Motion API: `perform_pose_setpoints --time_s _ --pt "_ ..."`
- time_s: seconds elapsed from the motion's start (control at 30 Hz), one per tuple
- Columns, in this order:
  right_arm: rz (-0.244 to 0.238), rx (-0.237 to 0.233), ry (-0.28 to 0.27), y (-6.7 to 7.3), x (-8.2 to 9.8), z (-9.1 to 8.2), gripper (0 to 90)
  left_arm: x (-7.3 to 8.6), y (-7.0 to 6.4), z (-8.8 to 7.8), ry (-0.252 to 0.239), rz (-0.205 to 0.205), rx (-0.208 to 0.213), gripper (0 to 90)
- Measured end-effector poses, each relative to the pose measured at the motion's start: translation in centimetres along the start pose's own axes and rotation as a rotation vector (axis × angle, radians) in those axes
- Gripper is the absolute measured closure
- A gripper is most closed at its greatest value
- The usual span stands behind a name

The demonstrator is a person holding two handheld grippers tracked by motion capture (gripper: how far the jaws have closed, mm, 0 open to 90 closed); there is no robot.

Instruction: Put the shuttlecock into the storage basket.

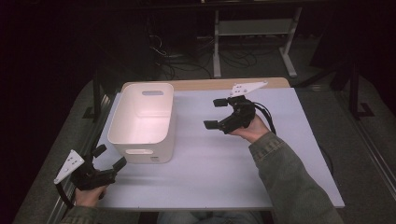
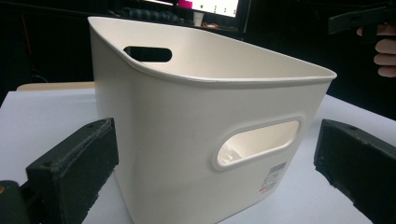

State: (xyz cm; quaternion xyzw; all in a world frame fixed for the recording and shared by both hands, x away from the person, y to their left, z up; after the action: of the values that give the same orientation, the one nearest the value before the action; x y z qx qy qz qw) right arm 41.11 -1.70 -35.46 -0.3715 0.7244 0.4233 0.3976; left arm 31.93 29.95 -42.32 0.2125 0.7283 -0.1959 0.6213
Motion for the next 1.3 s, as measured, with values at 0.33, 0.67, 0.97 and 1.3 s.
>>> perform_pose_setpoints --time_s 0.33,0.67,0.97,1.3 --pt "0.017 0.03 -0.034 -0.6 1.6 -1.4 0.0 -0.1 -0.1 -0.1 -0.001 0.014 -0.001 0.0" --pt "0.026 0.058 -0.042 -0.9 3.5 -2.7 0.0 0.0 -0.2 -0.1 0.005 0.021 -0.006 0.0" --pt "0.04 0.063 -0.067 -1.1 4.8 -3.9 0.0 -0.1 -0.3 0.0 0.001 0.018 -0.005 0.0" --pt "0.073 0.088 -0.088 -1.7 6.8 -5.2 0.0 0.0 -0.2 0.0 0.002 0.016 -0.006 0.0"
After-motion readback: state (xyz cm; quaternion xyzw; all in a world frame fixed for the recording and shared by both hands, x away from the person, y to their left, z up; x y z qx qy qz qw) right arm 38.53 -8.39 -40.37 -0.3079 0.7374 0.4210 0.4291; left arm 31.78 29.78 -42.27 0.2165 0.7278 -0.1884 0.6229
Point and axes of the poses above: each handheld gripper's, and its own axes: z roughly forward along the jaws, x roughly out of its underside, y roughly to its left, the point moved 10 cm from there along z, roughly forward along the jaws, and after that the axes turned 8 degrees about z, right-handed, at the moved point
